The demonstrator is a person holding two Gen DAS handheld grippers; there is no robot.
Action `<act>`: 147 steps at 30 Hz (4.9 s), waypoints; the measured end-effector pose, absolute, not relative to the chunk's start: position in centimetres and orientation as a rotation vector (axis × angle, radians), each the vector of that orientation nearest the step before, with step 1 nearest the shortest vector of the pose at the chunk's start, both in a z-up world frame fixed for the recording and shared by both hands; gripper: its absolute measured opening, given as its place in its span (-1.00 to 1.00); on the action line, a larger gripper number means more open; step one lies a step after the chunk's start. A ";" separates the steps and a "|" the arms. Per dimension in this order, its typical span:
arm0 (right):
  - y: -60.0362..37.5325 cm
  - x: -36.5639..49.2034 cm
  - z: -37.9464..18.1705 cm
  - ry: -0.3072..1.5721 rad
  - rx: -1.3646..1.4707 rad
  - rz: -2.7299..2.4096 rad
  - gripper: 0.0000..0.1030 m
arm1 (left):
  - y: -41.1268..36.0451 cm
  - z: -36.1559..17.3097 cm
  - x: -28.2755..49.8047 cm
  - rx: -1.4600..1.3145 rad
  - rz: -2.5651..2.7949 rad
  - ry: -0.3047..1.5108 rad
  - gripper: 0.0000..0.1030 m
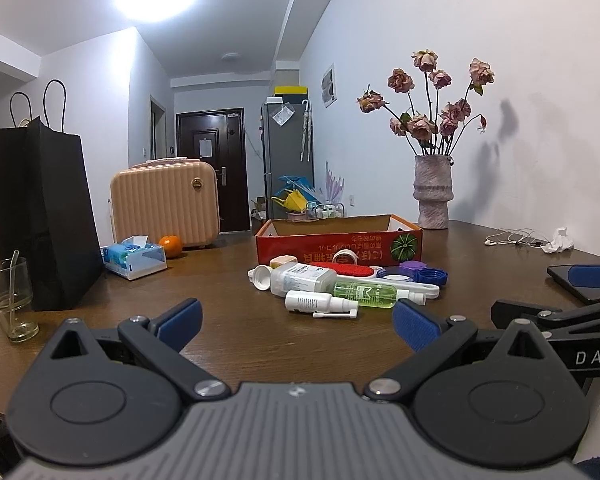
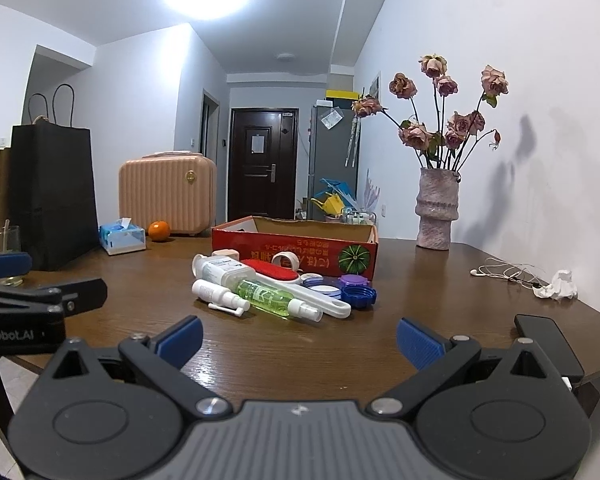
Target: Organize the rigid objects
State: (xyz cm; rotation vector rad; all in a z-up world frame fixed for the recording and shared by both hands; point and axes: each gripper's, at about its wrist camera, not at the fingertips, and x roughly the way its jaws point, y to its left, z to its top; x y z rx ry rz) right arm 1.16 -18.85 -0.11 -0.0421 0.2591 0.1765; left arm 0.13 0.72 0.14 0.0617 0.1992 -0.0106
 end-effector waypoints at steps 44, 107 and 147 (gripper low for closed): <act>-19.8 15.1 -2.2 0.367 -0.039 0.323 0.91 | 1.5 -1.3 18.4 0.097 0.006 0.432 1.00; -15.5 23.5 -4.5 0.603 -0.140 0.699 -0.48 | -0.5 -1.3 22.7 0.104 0.071 0.533 0.78; -22.7 24.4 -4.7 0.595 -0.122 0.595 -0.48 | -5.2 -3.8 25.2 -0.074 0.126 0.716 -0.35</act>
